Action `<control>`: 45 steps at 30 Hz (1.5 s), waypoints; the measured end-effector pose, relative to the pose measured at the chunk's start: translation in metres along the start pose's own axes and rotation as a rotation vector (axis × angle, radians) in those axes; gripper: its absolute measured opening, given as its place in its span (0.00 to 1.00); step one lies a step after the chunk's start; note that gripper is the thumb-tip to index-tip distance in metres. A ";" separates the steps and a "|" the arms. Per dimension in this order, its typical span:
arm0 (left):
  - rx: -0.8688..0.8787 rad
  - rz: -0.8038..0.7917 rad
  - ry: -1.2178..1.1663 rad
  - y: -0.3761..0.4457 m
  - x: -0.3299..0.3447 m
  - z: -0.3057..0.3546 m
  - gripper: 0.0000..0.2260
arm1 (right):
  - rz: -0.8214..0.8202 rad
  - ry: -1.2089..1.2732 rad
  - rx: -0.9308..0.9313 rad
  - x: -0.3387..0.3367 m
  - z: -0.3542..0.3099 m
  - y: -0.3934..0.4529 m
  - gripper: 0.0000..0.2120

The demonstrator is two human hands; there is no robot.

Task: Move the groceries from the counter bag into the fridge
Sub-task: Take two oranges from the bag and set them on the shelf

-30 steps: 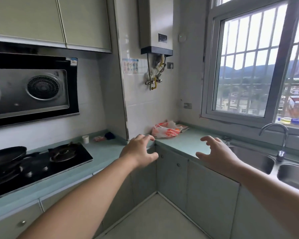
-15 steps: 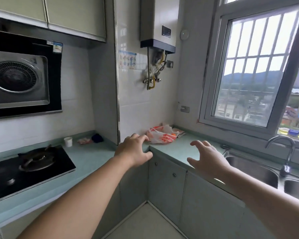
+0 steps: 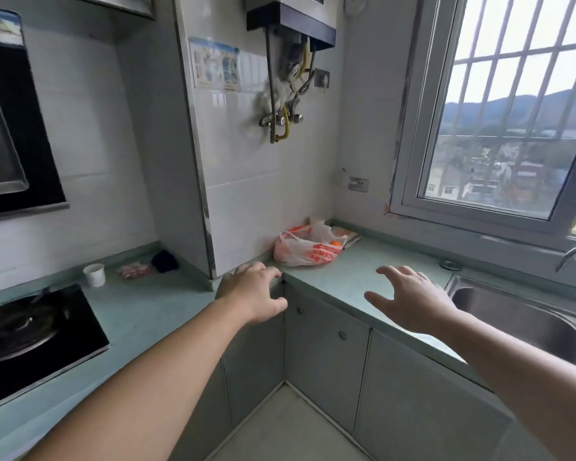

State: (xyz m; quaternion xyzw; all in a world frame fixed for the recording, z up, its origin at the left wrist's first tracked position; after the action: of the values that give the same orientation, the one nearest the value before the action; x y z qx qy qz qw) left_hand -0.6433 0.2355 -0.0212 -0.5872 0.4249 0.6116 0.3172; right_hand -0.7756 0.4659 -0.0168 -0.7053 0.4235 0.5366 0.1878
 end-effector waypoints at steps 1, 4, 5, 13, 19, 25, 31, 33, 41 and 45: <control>-0.007 -0.015 0.008 0.014 0.004 0.003 0.26 | -0.009 0.013 0.002 0.004 0.008 0.015 0.31; -0.025 -0.061 0.037 0.058 0.012 0.018 0.26 | -0.055 0.036 -0.008 0.012 0.033 0.062 0.31; -0.029 -0.076 0.053 0.074 0.013 0.023 0.27 | -0.072 0.041 -0.014 0.014 0.040 0.078 0.32; -0.075 -0.105 0.044 0.173 0.028 0.050 0.27 | -0.112 0.151 -0.036 0.024 0.077 0.182 0.31; -0.056 -0.107 0.011 0.244 0.049 0.051 0.26 | -0.120 0.223 -0.035 0.041 0.089 0.251 0.30; -0.017 -0.110 -0.015 0.326 0.084 0.030 0.26 | -0.147 0.156 0.010 0.072 0.104 0.329 0.31; 0.027 -0.120 -0.134 0.425 0.128 0.003 0.26 | -0.193 0.112 0.066 0.117 0.108 0.415 0.30; 0.043 -0.122 -0.171 0.454 0.144 0.000 0.26 | -0.181 0.131 0.076 0.130 0.111 0.439 0.29; 0.025 -0.148 -0.233 0.559 0.184 0.011 0.24 | -0.171 0.206 -0.033 0.169 0.140 0.540 0.23; -0.016 -0.201 -0.268 0.590 0.212 0.025 0.22 | -0.212 0.269 -0.013 0.197 0.166 0.575 0.22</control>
State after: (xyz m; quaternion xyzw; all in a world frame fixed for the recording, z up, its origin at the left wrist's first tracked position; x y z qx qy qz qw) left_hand -1.2011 -0.0237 -0.1452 -0.5424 0.3128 0.6531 0.4260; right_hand -1.3215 0.1791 -0.1469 -0.8127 0.3643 0.4174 0.1805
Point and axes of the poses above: each hand's wrist, its own y-axis towards the middle knuckle, its own x-axis out of the palm, z = x × y, the point moved 3 cm from there along y, towards the middle knuckle, and after that the axes turned 10 degrees about y, right-handed, at the moved point
